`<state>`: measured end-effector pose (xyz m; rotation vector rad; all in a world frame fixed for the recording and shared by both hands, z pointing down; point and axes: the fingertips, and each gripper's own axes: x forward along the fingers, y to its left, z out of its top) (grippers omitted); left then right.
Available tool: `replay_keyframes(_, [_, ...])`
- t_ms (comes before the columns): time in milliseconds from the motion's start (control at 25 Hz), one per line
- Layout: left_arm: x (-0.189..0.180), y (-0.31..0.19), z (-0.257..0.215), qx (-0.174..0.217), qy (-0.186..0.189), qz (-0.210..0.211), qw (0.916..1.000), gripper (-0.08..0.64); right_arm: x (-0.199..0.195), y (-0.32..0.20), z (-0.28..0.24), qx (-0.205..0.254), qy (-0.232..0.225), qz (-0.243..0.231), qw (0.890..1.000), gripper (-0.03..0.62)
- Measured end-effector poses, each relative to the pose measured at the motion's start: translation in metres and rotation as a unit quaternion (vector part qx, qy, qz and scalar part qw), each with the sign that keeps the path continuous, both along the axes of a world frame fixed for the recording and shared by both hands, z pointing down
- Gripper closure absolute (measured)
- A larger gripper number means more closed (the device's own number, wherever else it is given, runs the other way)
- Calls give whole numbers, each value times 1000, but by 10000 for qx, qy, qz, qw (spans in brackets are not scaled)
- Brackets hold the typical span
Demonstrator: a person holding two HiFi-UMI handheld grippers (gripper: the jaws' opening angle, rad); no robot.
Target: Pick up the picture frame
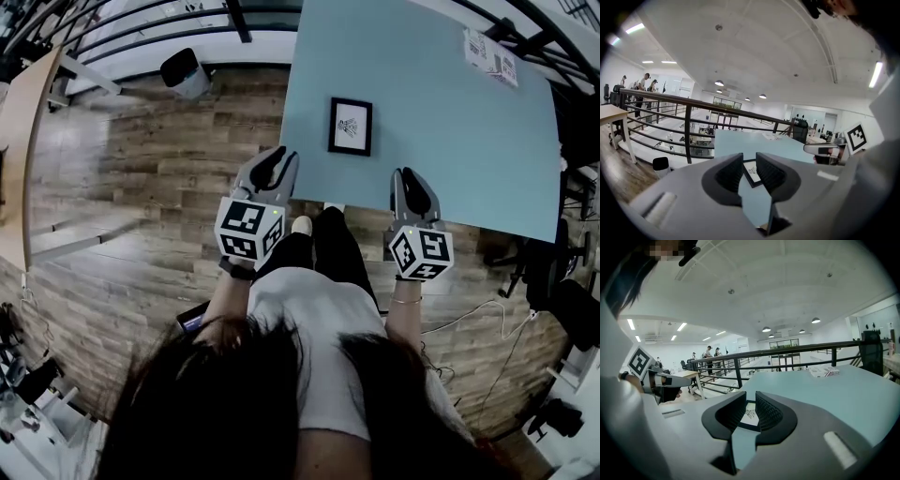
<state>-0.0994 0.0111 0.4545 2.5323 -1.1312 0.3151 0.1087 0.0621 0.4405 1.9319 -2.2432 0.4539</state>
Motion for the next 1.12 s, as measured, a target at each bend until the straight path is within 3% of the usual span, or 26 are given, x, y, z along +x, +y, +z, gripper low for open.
replay_keyframes(560, [71,-95,-8,96,-14,-242,9997,476,54,-102,3,-35,-201,-542,9983,555])
replay_keyframes(840, [80,-115,2,-92,-6,-524,9986,476,63,-134,8,-118,-317,-807,9962,555])
replay_keyframes(1120, [86,-129,5,-199,-40,-507,9985,476,67,-149,9,-200,-401,-819,9956,555])
